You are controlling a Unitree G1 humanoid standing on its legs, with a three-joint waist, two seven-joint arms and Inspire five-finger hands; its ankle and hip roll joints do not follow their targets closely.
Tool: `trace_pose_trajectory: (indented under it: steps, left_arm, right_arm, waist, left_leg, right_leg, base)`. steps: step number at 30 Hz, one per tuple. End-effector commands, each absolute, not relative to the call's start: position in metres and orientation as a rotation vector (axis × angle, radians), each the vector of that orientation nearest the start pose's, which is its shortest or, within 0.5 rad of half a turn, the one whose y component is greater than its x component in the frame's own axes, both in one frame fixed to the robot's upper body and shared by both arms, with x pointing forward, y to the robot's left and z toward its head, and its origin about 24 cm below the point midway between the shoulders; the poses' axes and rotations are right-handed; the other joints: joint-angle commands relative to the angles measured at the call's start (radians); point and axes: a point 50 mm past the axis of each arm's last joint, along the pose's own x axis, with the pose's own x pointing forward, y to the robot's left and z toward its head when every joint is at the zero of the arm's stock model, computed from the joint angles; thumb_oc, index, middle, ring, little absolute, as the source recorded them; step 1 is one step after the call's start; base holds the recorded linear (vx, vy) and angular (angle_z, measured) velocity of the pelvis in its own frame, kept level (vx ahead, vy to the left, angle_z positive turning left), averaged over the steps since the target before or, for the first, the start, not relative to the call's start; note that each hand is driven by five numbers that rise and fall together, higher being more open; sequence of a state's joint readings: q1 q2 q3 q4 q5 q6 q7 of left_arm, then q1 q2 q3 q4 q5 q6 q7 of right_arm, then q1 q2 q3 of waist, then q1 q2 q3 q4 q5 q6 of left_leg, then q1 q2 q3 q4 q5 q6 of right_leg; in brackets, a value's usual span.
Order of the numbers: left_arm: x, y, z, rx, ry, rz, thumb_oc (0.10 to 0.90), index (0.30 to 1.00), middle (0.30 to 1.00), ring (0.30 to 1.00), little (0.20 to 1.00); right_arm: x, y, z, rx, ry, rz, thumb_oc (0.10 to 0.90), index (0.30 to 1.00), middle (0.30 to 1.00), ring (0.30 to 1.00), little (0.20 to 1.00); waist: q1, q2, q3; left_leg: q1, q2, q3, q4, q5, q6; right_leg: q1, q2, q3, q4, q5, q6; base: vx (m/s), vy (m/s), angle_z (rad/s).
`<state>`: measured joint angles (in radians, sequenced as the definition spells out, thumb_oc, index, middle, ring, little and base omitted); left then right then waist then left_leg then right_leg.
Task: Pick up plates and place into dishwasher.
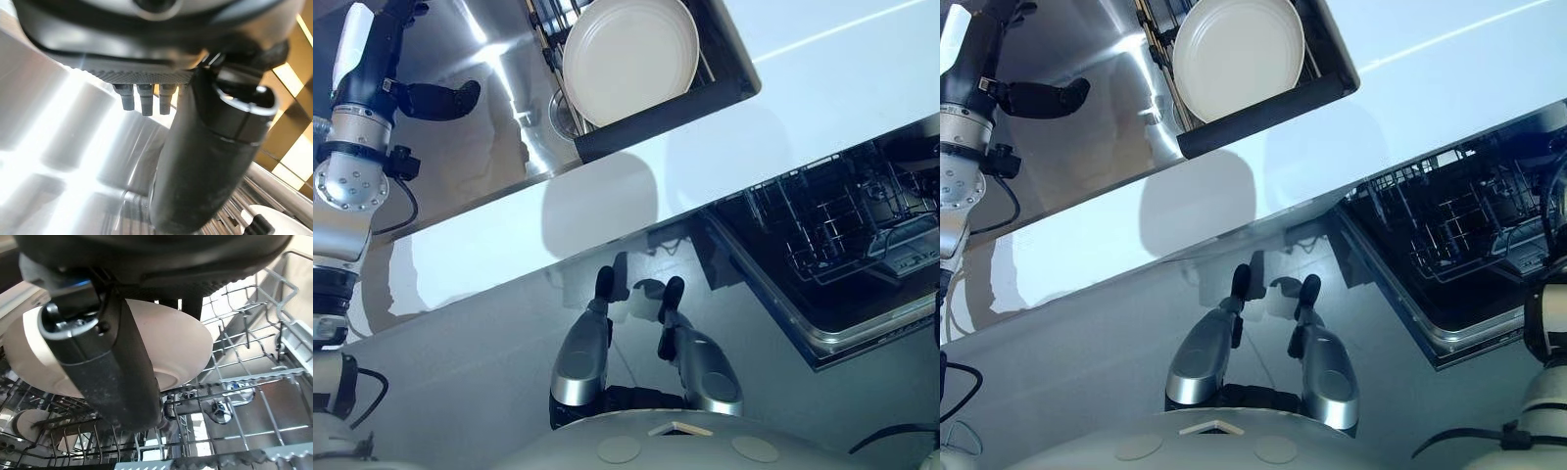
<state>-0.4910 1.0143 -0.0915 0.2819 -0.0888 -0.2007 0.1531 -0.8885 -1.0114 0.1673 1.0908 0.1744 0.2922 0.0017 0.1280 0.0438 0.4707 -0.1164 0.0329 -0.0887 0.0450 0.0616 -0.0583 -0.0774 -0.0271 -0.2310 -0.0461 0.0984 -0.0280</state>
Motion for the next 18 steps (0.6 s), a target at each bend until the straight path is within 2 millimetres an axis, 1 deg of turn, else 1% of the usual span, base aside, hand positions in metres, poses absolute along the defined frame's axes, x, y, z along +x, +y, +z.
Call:
trace_pose_trajectory:
  steps: [1,2,5,10,14,18]
  left_arm:
    - [0.292,0.309,0.294,0.867,-0.697,0.315,0.8,0.9,0.9,0.9,0.9]
    - [0.292,0.308,0.294,0.869,-0.695,0.309,0.8,0.9,0.9,0.9,0.9]
    - [0.293,0.307,0.293,0.875,-0.693,0.295,0.8,0.9,0.9,0.9,0.9]
    - [0.291,0.308,0.281,0.869,-0.673,0.281,0.8,0.9,0.9,0.9,0.9]
    - [0.29,0.31,0.273,0.862,-0.642,0.276,0.8,0.9,0.9,0.9,0.9]
    - [0.289,0.313,0.265,0.862,-0.608,0.256,0.8,0.9,0.9,0.9,0.9]
  right_arm:
    - [0.288,-0.441,0.163,-0.687,0.62,-0.625,0.671,0.789,0.789,0.789,0.771]
    - [0.287,-0.442,0.164,-0.698,0.622,-0.633,0.8,0.9,0.9,0.9,0.9]
    - [0.288,-0.442,0.166,-0.697,0.593,-0.658,0.8,0.9,0.9,0.9,0.9]
    - [0.297,-0.433,0.176,-0.765,0.494,-0.686,0.8,0.9,0.9,0.9,0.9]
    - [0.3,-0.426,0.18,-0.792,0.439,-0.673,0.8,0.9,0.9,0.9,0.9]
    - [0.296,-0.424,0.174,-0.82,0.425,-0.651,0.8,0.9,0.9,0.9,0.9]
  waist:
    - [0.005,-0.006,-0.085]
    - [0.005,-0.007,-0.087]
    - [0.003,-0.008,-0.092]
    - [-0.007,-0.015,-0.118]
    - [-0.019,-0.026,-0.145]
    - [-0.03,-0.036,-0.181]
  left_leg:
    - [-0.071,-0.01,-0.011,0.036,0.017,-0.014]
    - [-0.065,-0.011,-0.011,0.034,0.016,-0.014]
    - [-0.052,-0.012,-0.009,0.031,0.015,-0.012]
    - [-0.002,-0.016,0.005,0.007,0.011,-0.007]
    - [0.034,-0.019,0.018,-0.01,0.006,-0.003]
    - [0.076,-0.024,0.029,-0.025,-0.002,0.004]
  right_leg:
    - [-0.035,0.004,0.018,0.239,-0.204,0.015]
    - [-0.027,0.004,0.019,0.235,-0.204,0.016]
    - [-0.015,0.003,0.021,0.231,-0.202,0.018]
    - [0.031,0.003,0.034,0.198,-0.194,0.026]
    - [0.065,0.0,0.041,0.179,-0.191,0.034]
    - [0.1,-0.002,0.046,0.162,-0.185,0.041]
  base:
    - [0.0,0.0,0.0]
    - [0.0,0.0,0.0]
    - [0.0,0.0,0.0]
    - [0.02,0.062,-0.06]
    - [0.03,0.067,-0.09]
    - [0.05,0.053,-0.1]
